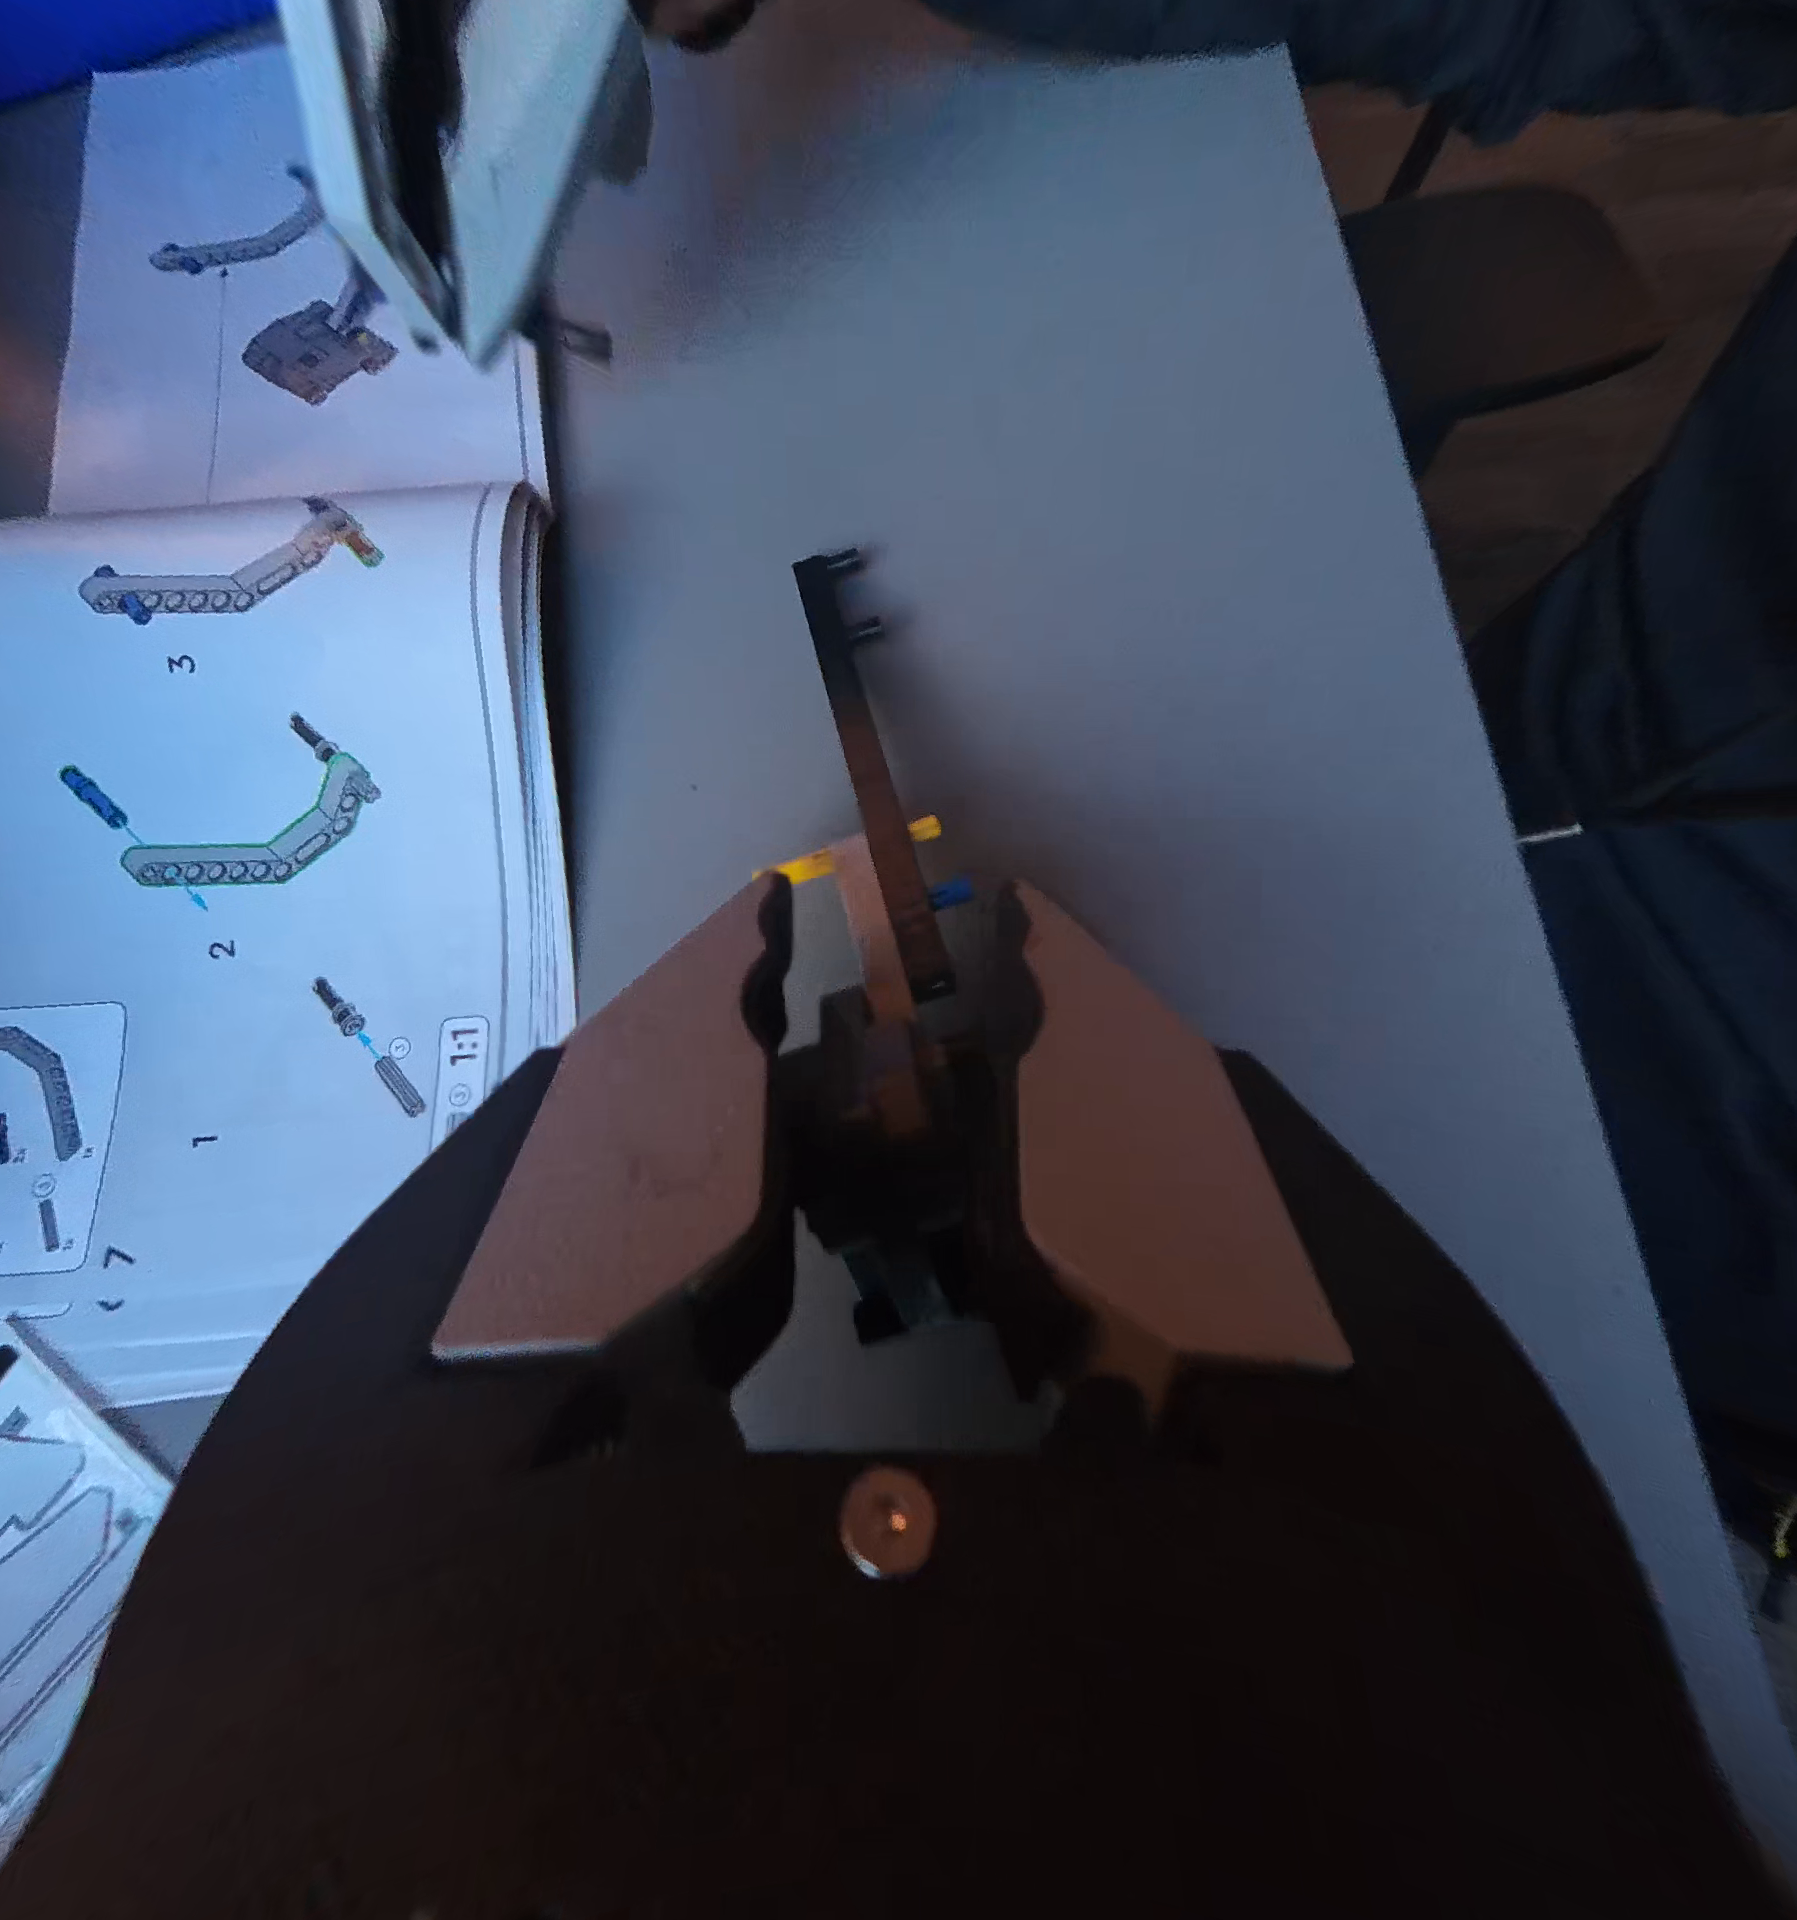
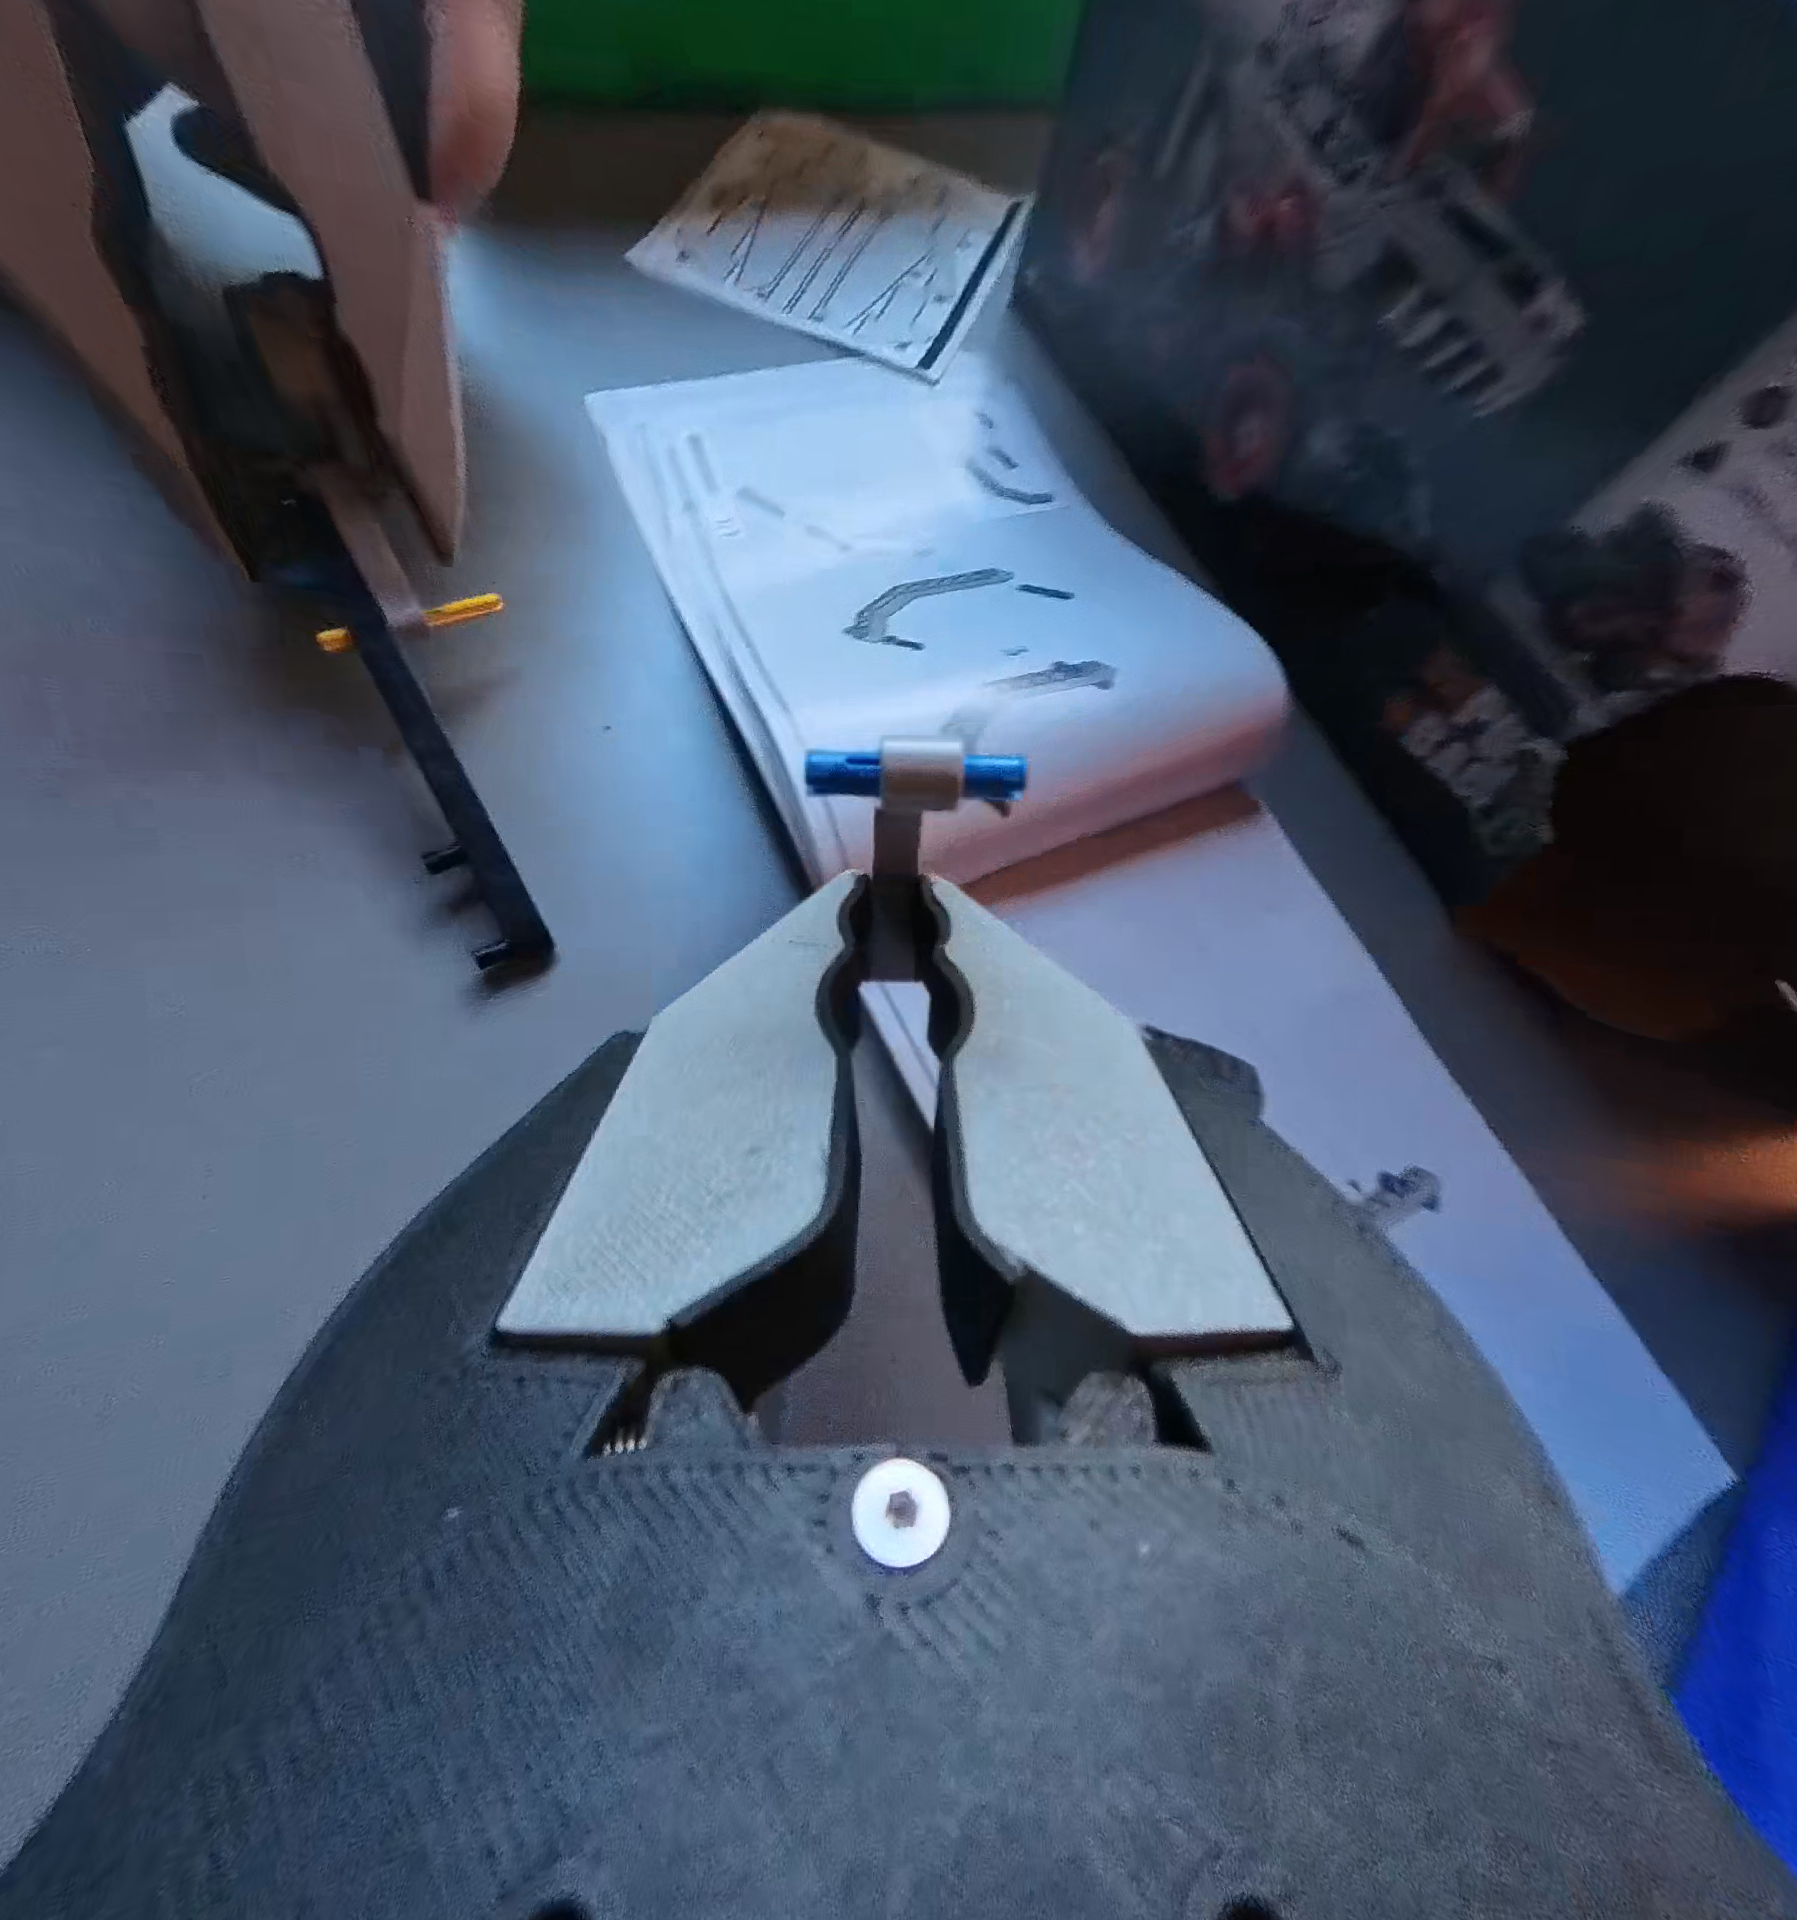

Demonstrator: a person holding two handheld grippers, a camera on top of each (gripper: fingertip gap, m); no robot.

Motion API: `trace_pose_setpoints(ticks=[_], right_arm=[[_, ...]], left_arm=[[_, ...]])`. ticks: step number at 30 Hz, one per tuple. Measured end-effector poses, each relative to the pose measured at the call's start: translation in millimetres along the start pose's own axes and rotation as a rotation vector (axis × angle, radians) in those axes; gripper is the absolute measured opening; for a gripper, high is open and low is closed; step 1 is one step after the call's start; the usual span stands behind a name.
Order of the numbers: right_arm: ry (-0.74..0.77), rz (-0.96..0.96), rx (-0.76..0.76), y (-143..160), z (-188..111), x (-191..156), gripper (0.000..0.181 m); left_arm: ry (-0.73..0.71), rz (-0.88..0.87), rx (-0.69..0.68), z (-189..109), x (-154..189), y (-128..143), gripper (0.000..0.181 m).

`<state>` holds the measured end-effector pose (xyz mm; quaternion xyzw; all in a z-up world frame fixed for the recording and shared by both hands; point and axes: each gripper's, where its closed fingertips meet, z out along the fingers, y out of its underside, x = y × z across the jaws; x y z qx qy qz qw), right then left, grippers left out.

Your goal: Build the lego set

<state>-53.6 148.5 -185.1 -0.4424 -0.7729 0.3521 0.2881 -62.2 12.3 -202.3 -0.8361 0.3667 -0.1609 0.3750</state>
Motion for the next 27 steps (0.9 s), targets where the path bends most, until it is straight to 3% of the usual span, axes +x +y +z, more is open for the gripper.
trace_pose_setpoints(ticks=[5, 7, 11, 16, 21, 25, 27], right_arm=[[-0.145, -0.01, -0.012, -12.0, 13.9, -33.0, 0.006], [-0.225, -0.054, -0.095, -10.1, 20.2, -49.3, 0.006], [-0.207, -0.221, -0.289, -8.0, 31.2, -53.7, 0.006], [-0.258, -0.267, -0.363, -23.4, 52.2, -61.1, 0.006], [-0.267, -0.317, -0.393, -17.9, 61.7, -69.9, 0.006], [-0.282, -0.313, -0.371, -23.8, 59.5, -73.6, 0.005], [-0.266, -0.324, -0.359, -26.9, 59.1, -72.3, 0.006]], left_arm=[[-0.022, -0.04, 0.125, -14.5, -6.3, -23.2, 0.043], [-0.061, -0.069, 0.181, -19.1, -15.7, -34.4, 0.044], [-0.147, -0.126, 0.26, -22.2, -33.3, -49.7, 0.035], [-0.137, -0.134, 0.262, -13.2, -34.6, -48.2, 0.028], [-0.126, -0.154, 0.265, -17.3, -36.0, -45.0, 0.013], [-0.146, -0.138, 0.243, -15.1, -35.9, -45.5, 0.024], [-0.145, -0.117, 0.234, -13.8, -33.7, -46.3, 0.015]])
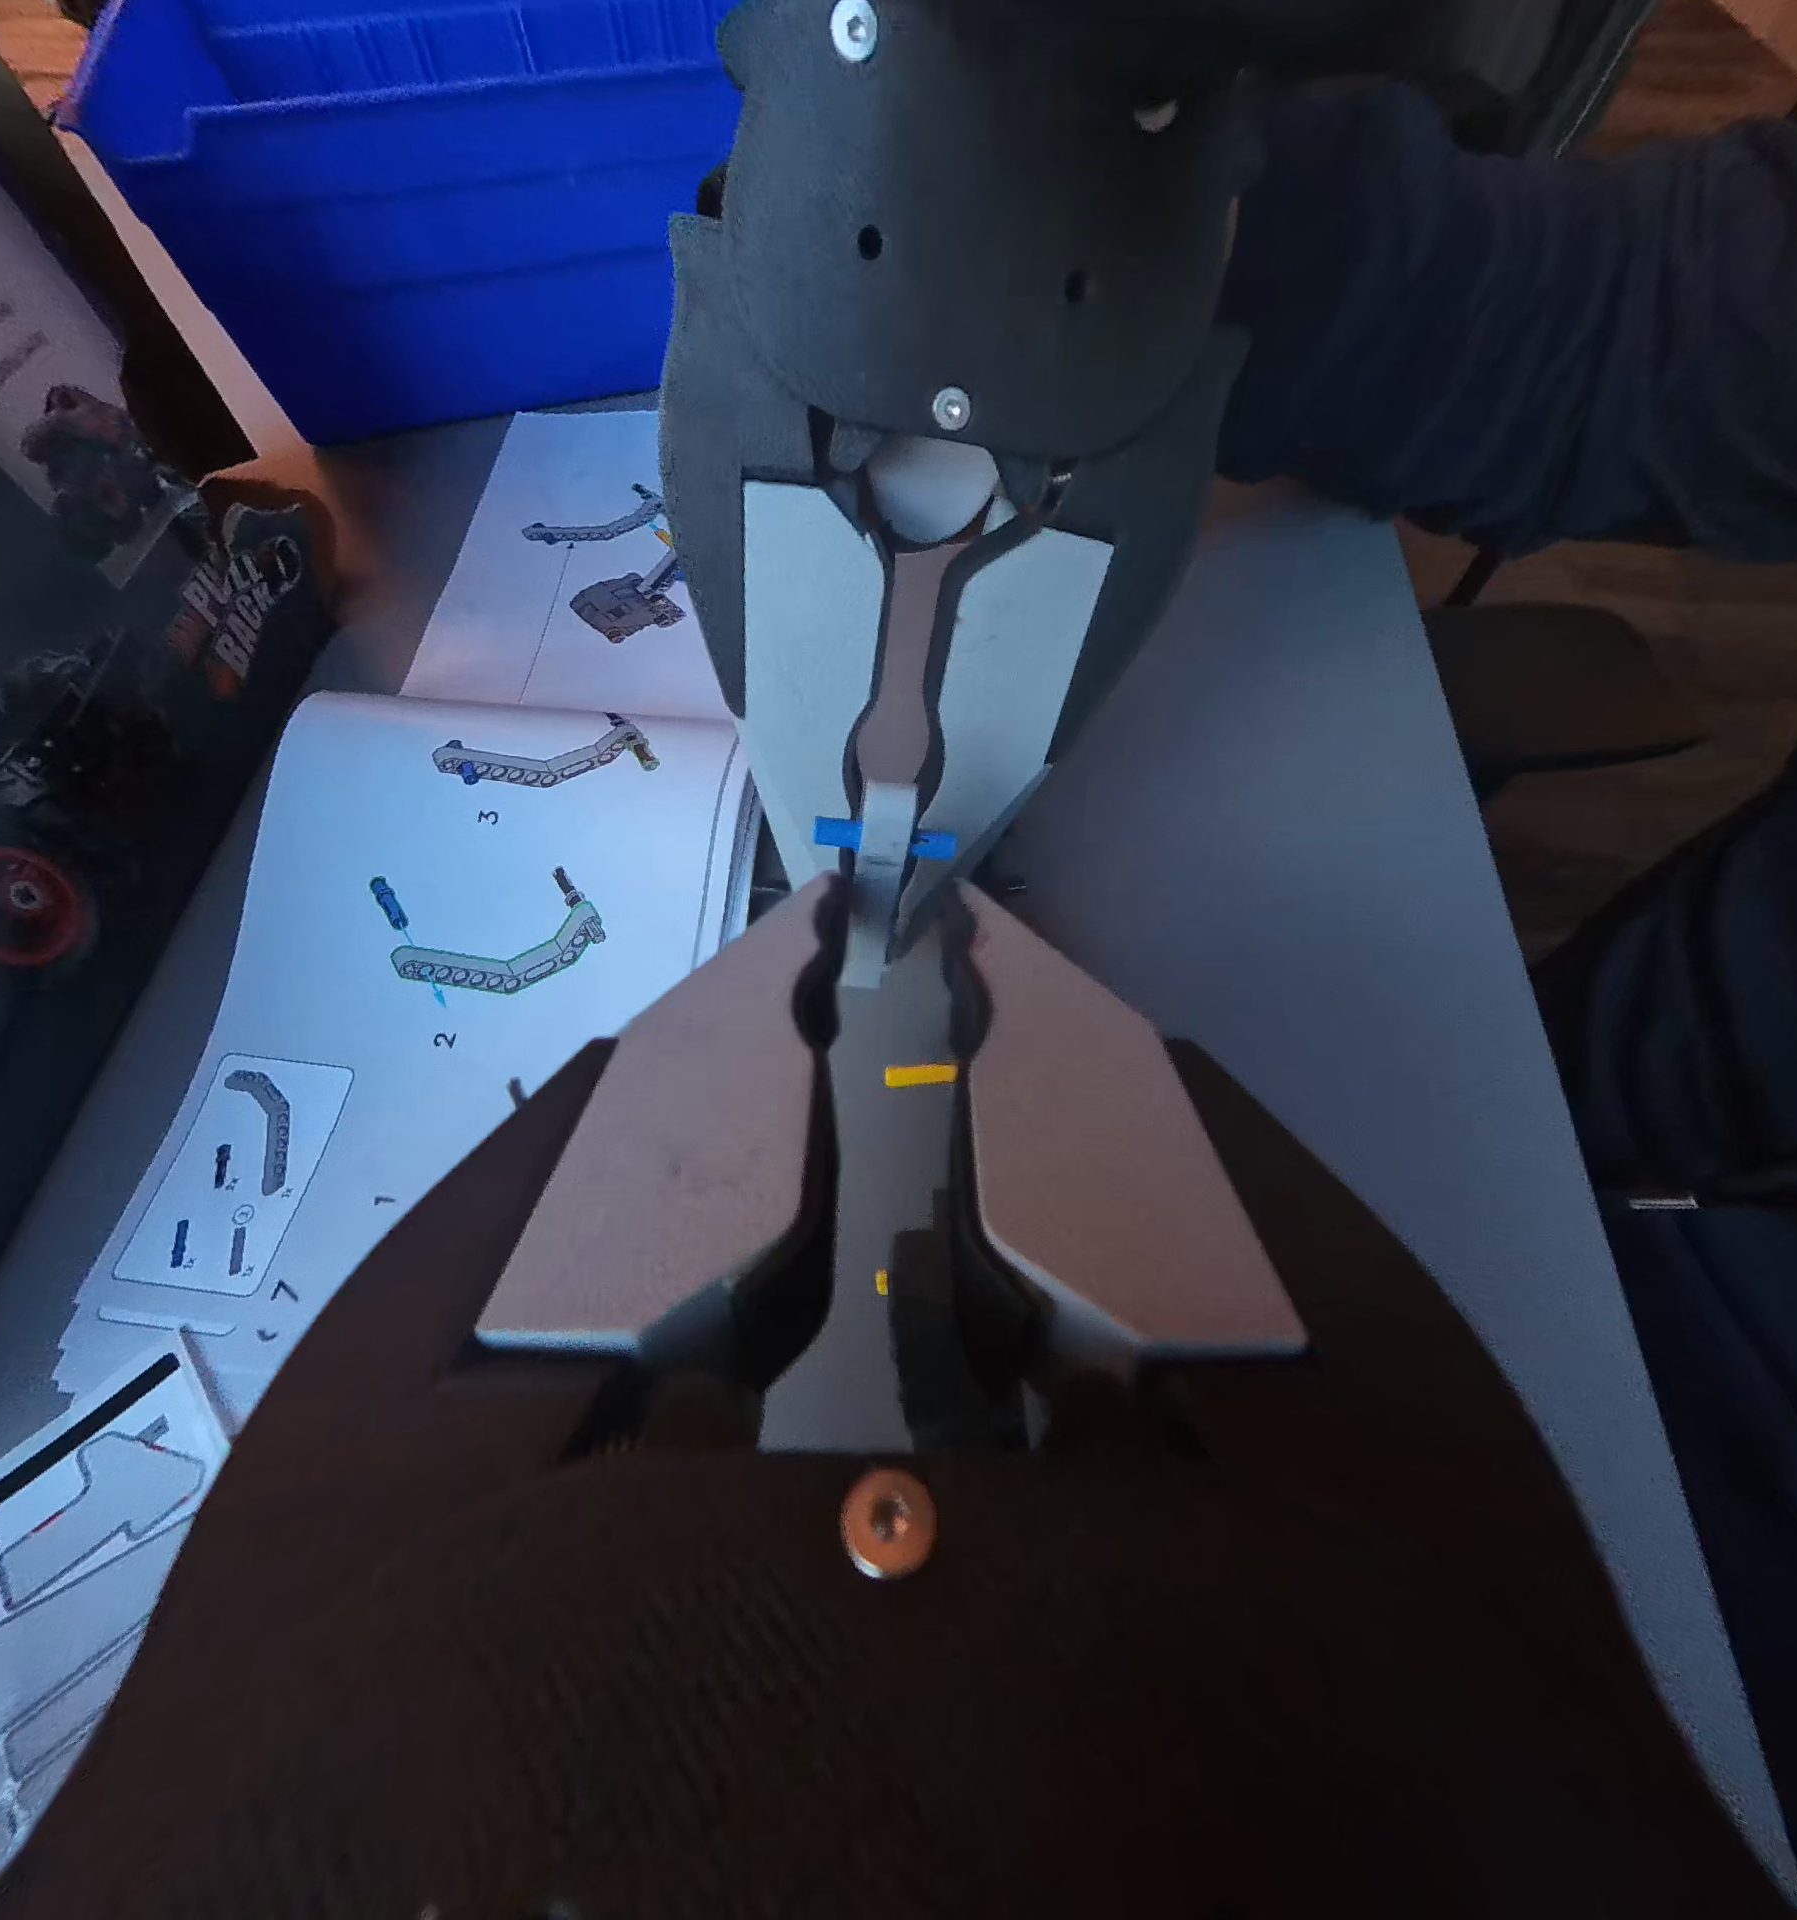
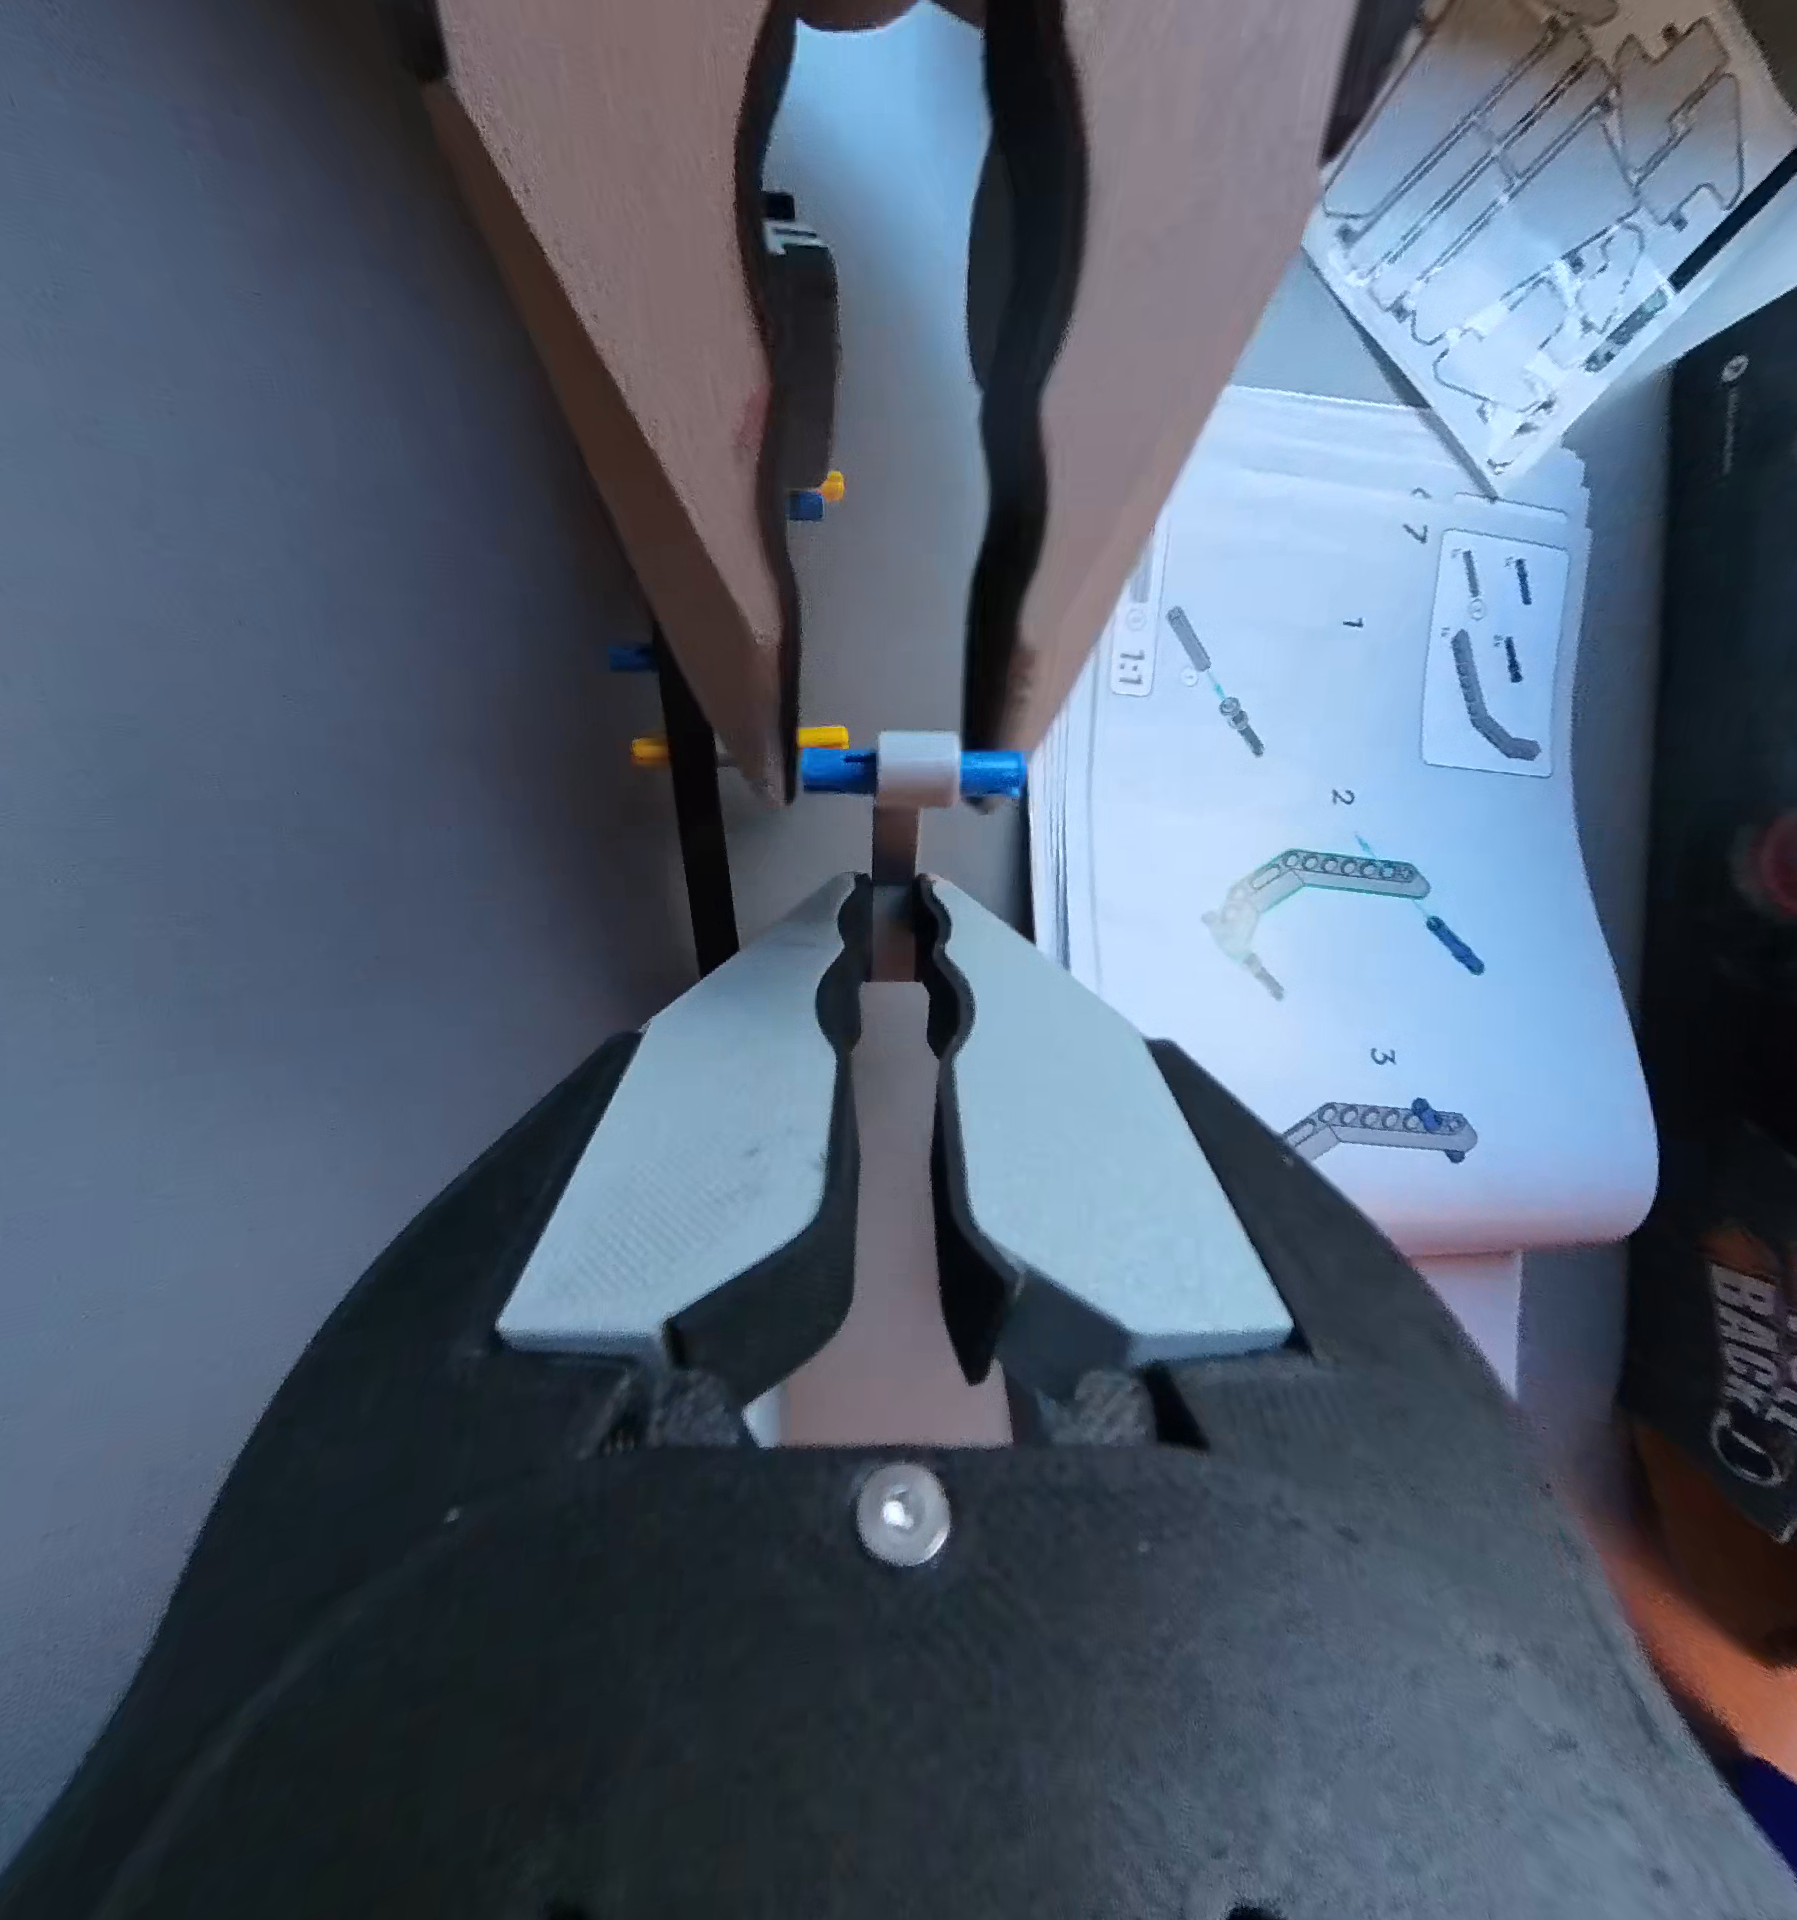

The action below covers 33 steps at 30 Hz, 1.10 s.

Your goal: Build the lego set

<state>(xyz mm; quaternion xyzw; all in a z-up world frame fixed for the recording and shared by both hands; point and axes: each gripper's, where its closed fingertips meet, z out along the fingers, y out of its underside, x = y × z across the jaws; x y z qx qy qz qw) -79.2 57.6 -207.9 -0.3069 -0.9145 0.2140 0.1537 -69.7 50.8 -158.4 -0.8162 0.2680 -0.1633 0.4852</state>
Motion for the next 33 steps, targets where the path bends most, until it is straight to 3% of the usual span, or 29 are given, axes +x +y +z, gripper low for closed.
trace_pose_setpoints(ticks=[1, 7, 9, 13, 17, 25, 33], right_arm=[[0.001, -0.004, 0.007, -1.5, -0.4, -0.7, 0.006], [0.058, -0.017, 0.062, -4.8, -1.2, 5.6, 0.006], [0.07, 0.005, 0.115, -5.2, -5.6, 9.5, 0.015], [-0.005, 0.123, 0.285, -10.6, -32.6, 12.0, 0.029], [0.031, 0.184, 0.442, -8.4, -68.6, 30.0, 0.038], [0.256, 0.357, 0.667, 17.0, -137.1, 81.5, 0.025], [0.27, 0.518, 0.845, 30.2, -157.0, 101.8, 0.02]], left_arm=[[-0.011, 0.012, -0.001, 0.2, -0.7, 0.0, 0.007], [-0.06, 0.055, 0.0, -3.8, -8.0, 0.3, 0.006], [-0.061, 0.027, 0.005, -7.3, -11.5, 0.6, 0.006], [-0.087, -0.042, 0.033, -13.1, -20.6, -1.9, 0.006], [-0.133, -0.042, 0.033, -16.7, -26.3, -2.5, 0.006], [-0.172, -0.037, 0.028, -18.4, -30.3, 1.7, 0.006], [-0.164, -0.027, 0.035, -13.6, -27.3, 4.3, 0.006]])
